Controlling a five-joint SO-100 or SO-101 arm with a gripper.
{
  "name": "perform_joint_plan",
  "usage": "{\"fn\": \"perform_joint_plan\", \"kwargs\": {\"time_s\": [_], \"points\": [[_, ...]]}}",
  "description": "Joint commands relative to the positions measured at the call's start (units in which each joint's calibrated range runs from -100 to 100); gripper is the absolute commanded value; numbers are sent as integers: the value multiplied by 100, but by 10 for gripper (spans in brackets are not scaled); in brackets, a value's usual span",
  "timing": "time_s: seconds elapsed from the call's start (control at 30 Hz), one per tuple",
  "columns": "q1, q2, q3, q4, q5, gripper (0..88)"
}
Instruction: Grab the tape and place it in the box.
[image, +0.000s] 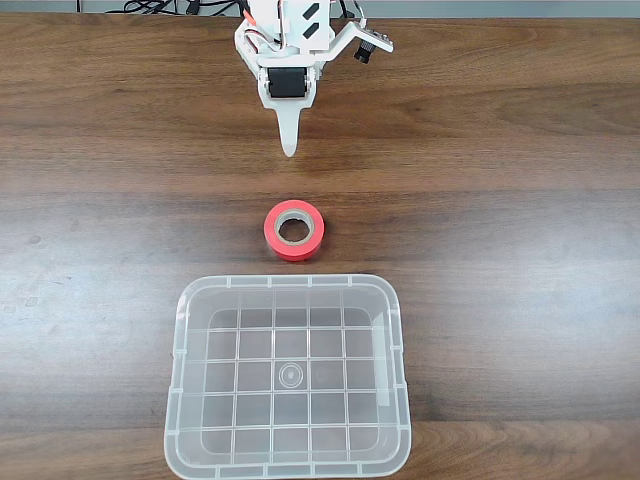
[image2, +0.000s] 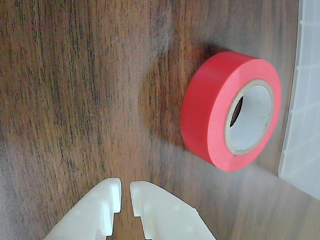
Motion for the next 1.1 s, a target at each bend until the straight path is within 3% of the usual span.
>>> {"fn": "perform_joint_plan", "kwargs": {"time_s": [0.0,0.53,0.77,1.07], "points": [[34,-72,-61,-116,17,20],[34,-72,-44,-176,-4,13],[114,-55,-157,-972,33,13],[121,-15,-762,-1006,33,13]]}}
